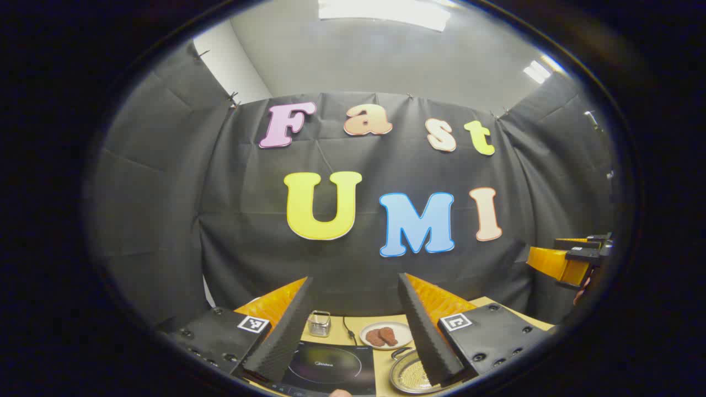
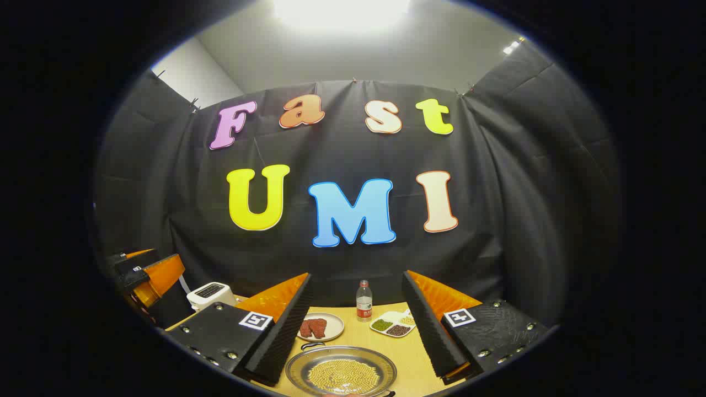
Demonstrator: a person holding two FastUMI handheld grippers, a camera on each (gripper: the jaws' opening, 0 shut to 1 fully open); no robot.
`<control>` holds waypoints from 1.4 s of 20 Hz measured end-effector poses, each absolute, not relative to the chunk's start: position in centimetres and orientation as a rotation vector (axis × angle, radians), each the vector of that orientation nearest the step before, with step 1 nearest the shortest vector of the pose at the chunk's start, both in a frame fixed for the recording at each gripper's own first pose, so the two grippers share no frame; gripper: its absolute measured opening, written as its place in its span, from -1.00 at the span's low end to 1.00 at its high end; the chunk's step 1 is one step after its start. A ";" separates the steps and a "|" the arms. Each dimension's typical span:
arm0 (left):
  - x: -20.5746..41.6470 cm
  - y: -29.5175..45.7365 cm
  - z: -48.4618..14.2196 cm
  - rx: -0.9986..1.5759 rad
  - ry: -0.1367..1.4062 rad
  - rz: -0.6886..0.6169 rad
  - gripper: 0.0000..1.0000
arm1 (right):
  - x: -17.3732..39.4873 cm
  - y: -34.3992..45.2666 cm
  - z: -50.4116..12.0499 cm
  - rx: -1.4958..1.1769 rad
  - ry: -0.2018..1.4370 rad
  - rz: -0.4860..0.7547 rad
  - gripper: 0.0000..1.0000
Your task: First push the handle of the pot to place it horizontally, then grasp the pot with both hands and set it on the induction cooktop.
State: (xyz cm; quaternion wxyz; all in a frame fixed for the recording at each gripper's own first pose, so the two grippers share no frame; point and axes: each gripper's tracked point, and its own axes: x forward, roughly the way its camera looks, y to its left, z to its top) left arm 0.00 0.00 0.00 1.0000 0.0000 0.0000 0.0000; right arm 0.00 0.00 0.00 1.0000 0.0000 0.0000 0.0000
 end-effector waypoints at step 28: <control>0.7 -1.2 -1.3 0.029 0.044 0.020 0.90 | 0.5 1.8 -13.9 -0.039 0.349 0.182 0.94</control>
